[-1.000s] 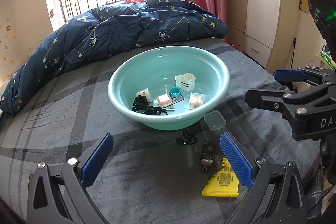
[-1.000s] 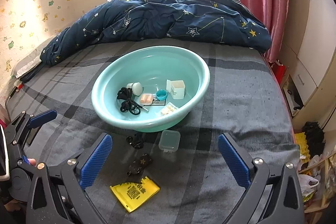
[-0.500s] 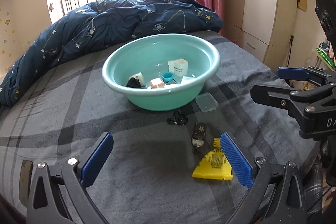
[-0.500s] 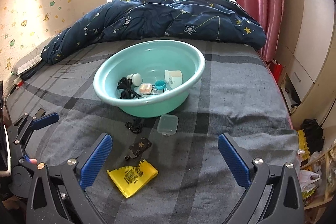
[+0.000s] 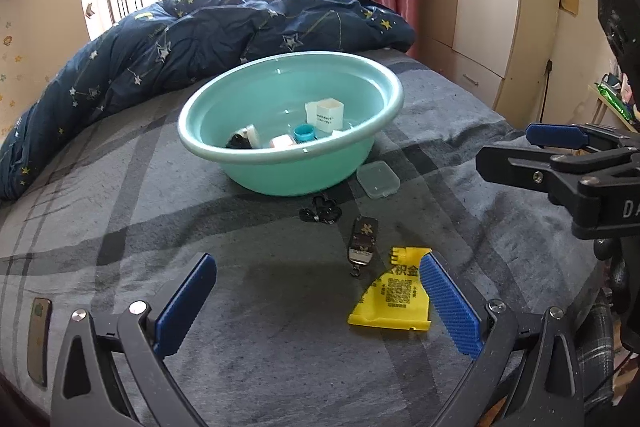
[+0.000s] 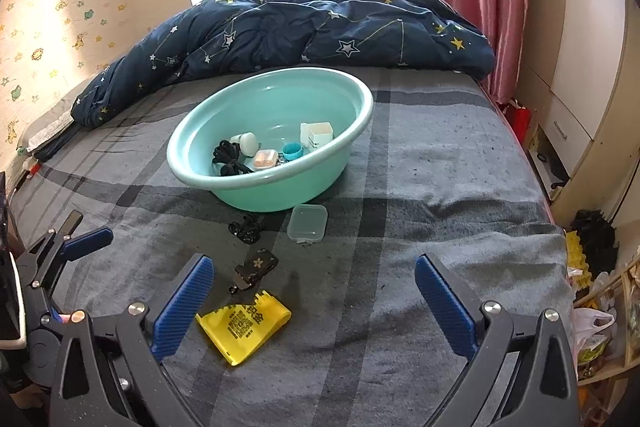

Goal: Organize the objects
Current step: 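Withdraw both grippers from the basin toward the yellow card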

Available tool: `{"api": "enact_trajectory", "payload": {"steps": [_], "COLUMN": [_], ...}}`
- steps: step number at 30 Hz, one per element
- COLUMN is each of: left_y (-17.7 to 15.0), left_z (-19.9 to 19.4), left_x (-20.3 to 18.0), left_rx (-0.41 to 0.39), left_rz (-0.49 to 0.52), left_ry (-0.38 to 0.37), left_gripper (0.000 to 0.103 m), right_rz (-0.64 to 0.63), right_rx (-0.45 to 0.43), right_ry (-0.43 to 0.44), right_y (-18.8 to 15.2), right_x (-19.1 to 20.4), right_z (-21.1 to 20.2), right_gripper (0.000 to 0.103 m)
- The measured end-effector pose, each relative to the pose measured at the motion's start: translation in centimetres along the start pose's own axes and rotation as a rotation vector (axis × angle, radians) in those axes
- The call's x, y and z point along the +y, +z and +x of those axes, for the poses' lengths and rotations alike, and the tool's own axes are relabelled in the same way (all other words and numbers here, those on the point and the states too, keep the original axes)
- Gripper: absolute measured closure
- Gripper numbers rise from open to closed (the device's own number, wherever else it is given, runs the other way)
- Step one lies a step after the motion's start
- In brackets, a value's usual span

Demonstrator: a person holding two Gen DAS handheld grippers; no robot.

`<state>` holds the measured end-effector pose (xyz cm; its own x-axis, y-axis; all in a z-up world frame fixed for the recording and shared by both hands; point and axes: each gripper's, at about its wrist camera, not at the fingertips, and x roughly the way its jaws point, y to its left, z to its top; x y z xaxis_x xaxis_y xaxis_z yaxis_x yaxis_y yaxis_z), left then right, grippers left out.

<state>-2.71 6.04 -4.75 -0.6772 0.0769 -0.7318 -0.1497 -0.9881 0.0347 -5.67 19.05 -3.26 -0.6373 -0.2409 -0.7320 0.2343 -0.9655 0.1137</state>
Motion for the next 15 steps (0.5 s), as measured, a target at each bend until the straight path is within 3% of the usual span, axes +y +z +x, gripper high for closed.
{"api": "enact_trajectory", "payload": {"steps": [15], "left_y": [-2.3], "left_z": [3.4], "left_x": [-2.4], "left_rx": [0.082], "left_rz": [0.02], "left_ry": [-0.058], "left_gripper": [0.0], "right_rz": [0.033], "right_rx": [0.057], "right_ry": [-0.024], "right_y": [-2.0], "right_x": [-1.8], "right_z": [1.9], "right_gripper": [0.0]}}
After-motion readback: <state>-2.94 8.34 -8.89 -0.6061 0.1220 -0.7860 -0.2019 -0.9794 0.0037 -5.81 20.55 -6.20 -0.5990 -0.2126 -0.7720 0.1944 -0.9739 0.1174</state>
